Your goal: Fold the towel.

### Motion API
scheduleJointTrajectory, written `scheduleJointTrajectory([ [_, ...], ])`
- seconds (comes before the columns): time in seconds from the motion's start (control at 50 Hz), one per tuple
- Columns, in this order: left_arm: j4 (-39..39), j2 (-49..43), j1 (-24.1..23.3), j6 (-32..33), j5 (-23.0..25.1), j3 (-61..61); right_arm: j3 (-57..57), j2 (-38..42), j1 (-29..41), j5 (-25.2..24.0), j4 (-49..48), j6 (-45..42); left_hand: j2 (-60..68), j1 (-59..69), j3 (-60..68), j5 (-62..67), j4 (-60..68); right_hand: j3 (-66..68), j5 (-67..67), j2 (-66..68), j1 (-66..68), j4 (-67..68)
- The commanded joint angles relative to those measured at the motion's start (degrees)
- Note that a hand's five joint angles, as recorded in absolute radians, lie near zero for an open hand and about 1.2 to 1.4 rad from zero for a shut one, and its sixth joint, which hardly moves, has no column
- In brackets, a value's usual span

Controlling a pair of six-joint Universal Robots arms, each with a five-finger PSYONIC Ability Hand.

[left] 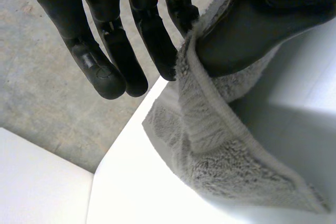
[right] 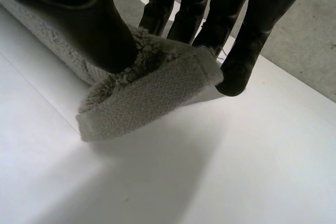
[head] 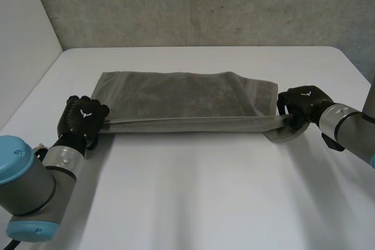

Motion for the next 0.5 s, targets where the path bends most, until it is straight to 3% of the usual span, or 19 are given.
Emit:
scheduleJointTrajectory([
  [0.02,0.27,0.03,1.63,0.01,-0.02,0.04,0.35,0.08,-1.02,-0.03,-1.43,-0.16,-6.59,-3.21,-8.7,-16.14,-6.43,4.11,4.5,5.24,4.11,3.1],
  [0.24,-0.52,3.63,1.46,0.01,-0.11,-0.67,0.87,-2.38,-1.11,-0.12,-1.35,-0.16,-6.59,-3.21,-8.7,-16.14,-6.43,4.11,4.5,5.24,4.11,3.1],
  [0.5,-0.52,17.87,-1.36,-0.69,0.24,-4.36,5.18,-15.82,-1.19,-0.82,-0.82,-0.42,-6.59,-3.21,-8.7,-16.14,-6.43,4.11,4.5,5.24,4.11,3.1],
])
